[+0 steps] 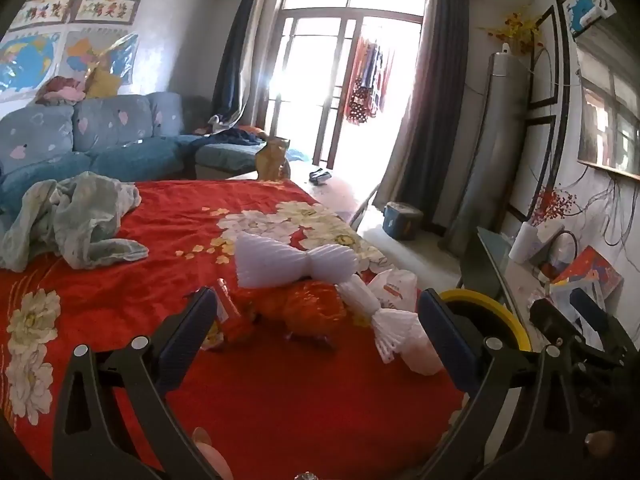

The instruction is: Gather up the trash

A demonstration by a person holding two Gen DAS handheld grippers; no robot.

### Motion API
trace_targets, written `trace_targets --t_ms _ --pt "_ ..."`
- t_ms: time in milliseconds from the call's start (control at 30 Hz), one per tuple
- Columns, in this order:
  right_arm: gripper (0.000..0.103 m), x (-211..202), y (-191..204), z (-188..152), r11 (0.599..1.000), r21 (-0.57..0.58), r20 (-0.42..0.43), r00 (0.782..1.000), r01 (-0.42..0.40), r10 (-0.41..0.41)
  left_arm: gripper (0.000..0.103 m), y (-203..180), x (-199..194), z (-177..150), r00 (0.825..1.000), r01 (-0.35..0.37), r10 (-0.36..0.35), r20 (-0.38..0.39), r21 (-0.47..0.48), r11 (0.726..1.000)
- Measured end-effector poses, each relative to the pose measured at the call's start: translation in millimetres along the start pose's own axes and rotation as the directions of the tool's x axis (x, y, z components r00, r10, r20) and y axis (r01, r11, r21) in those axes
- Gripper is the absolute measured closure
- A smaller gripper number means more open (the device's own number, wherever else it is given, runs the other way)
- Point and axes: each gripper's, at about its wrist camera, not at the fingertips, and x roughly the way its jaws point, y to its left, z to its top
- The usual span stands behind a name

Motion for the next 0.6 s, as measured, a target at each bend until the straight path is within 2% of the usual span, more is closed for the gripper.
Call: trace_targets --t_ms 600 --pt "0.011 -1.3 3.5 1.4 1.000 -0.013 -0.003 1.000 0.001 -0.001 0.006 -1.6 3.0 0.6 1.000 -0.005 0.005 -0.017 -0.005 1.000"
